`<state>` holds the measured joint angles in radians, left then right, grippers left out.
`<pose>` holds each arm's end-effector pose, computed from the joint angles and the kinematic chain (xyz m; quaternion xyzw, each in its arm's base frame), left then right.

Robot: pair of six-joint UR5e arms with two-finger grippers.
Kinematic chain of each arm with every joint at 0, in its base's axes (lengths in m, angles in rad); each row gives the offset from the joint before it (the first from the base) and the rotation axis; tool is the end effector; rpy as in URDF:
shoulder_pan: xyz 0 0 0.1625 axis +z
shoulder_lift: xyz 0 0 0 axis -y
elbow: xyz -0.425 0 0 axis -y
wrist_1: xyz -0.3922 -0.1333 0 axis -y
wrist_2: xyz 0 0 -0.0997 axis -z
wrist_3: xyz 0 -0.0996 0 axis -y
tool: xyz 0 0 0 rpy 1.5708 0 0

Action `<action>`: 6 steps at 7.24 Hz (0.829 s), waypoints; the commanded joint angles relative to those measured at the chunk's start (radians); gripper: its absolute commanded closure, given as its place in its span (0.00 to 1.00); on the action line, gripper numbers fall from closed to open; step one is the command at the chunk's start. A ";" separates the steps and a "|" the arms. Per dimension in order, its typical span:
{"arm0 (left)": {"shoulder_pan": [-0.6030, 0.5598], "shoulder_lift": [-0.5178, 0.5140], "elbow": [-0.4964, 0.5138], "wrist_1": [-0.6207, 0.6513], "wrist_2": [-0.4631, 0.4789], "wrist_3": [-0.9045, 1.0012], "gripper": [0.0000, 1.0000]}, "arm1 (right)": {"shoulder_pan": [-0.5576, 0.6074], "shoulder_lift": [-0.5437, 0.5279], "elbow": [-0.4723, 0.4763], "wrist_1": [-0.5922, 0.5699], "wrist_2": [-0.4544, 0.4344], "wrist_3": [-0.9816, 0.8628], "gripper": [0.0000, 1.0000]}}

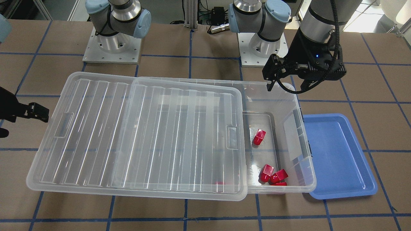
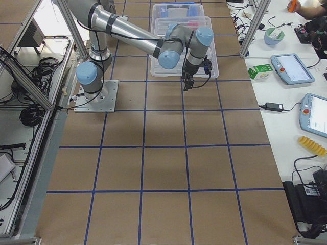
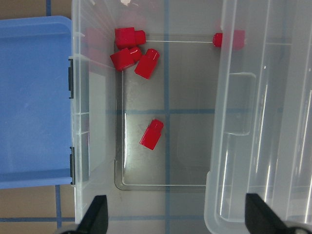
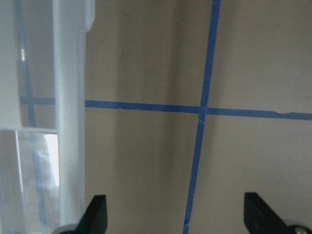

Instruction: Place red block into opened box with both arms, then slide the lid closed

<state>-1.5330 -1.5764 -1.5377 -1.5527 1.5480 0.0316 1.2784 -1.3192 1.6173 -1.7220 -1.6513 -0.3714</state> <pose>-0.1166 -0.5033 0.5033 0.0028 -0.9997 0.0232 0.0106 -0.0428 -0.5769 0.3461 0.0423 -0.9956 -0.0824 0.0141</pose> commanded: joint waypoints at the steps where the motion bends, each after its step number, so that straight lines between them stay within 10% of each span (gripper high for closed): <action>1: 0.001 -0.001 0.002 -0.006 0.000 -0.001 0.00 | 0.064 0.009 0.000 -0.027 0.007 0.022 0.00; 6: -0.001 0.002 0.001 -0.006 0.000 0.001 0.00 | 0.202 0.034 -0.008 -0.123 0.074 0.055 0.00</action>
<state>-1.5339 -1.5771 -1.5372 -1.5590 1.5483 0.0322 1.4516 -1.2937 1.6112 -1.8167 -1.5849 -0.3200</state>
